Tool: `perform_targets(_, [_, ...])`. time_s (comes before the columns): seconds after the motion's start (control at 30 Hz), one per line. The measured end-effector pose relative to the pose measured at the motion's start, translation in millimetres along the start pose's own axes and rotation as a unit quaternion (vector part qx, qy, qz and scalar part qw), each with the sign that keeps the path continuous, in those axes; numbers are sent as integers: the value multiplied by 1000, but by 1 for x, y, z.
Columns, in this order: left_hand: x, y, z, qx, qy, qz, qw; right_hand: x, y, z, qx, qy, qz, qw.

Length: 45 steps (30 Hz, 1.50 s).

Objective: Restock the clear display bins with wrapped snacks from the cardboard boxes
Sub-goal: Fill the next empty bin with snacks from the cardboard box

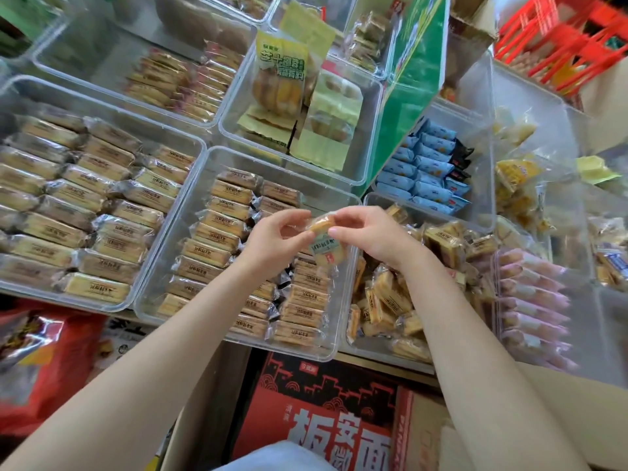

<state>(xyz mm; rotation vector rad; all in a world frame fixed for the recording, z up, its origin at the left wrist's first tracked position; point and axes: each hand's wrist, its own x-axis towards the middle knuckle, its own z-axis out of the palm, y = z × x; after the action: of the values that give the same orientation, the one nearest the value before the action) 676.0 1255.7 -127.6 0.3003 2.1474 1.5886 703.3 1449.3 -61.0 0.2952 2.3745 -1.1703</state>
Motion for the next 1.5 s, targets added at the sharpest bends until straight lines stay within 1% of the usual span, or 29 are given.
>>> perform_targets(0.03, [1,-3,0,5,14,-1,1000,5,-3,2,-14,33,-13,999])
perform_targets(0.07, [2,-6,-1,29,26,4,999,10,-6,3,-34,82,-27,996])
perform_targets(0.1, [4,-10,-3,76,33,12,997,17,-7,3,-59,138,-36,988])
perform_targets(0.13, [5,-16,-5,142,27,22,989,24,-8,4,-86,187,-47,977])
perform_targets(0.17, [4,-21,-8,221,11,30,975,30,-9,5,-118,218,-59,967])
perform_targets(0.2, [3,-28,-9,298,-12,36,954,36,-9,8,-161,227,-72,958])
perform_targets(0.27, [0,-40,-9,397,-48,40,916,50,-6,19,-275,199,-86,937])
perform_targets(0.3, [-1,-46,-8,416,-54,44,907,57,-4,26,-324,173,-83,926])
perform_targets(0.33, [-2,-49,-7,423,-53,49,903,61,-2,32,-358,142,-61,921])
perform_targets(0.37, [-4,-53,-5,427,-49,54,901,65,1,38,-371,110,-34,921])
perform_targets(0.43, [-7,-60,-4,446,-39,68,892,70,4,47,-340,52,15,939])
perform_targets(0.5, [-10,-69,-2,475,-28,84,876,74,4,49,-281,31,62,957])
perform_targets(0.53, [-12,-72,-2,489,-28,88,867,76,4,49,-268,27,76,960])
perform_targets(0.6, [-13,-76,-1,512,-38,86,854,78,4,55,-288,34,70,954])
perform_targets(0.67, [-14,-79,1,527,-41,80,845,74,11,67,-318,68,45,945])
perform_targets(0.73, [-14,-80,3,540,-36,79,837,68,21,77,-320,94,31,942])
perform_targets(0.77, [-14,-80,3,544,-37,79,835,69,25,79,-319,93,34,943])
perform_targets(0.9, [-12,-73,2,554,-63,56,828,80,18,74,-334,27,75,939])
perform_targets(0.97, [-13,-63,-2,545,-78,39,834,72,7,69,-337,10,65,939])
perform_targets(1.03, [-20,-50,-6,537,-91,28,838,43,-4,62,-324,33,13,945])
perform_targets(1.1, [-35,-31,-4,530,-92,34,843,-14,-13,51,-268,53,-48,961])
perform_targets(1.17, [-59,-5,10,488,-85,59,867,-89,-15,37,-185,58,-69,979])
perform_targets(1.23, [-90,21,38,415,-89,113,898,-169,-8,21,-123,76,-52,988])
perform_targets(1.3, [-125,44,76,354,-110,188,910,-245,10,8,-87,121,-26,988])
perform_targets(1.37, [-164,64,119,311,-146,261,902,-315,34,-2,-53,185,11,981])
perform_targets(1.43, [-202,82,162,273,-178,339,883,-374,67,-9,-35,248,60,966])
perform_targets(1.5, [-239,97,200,233,-217,383,867,-422,107,-12,-36,287,117,950])
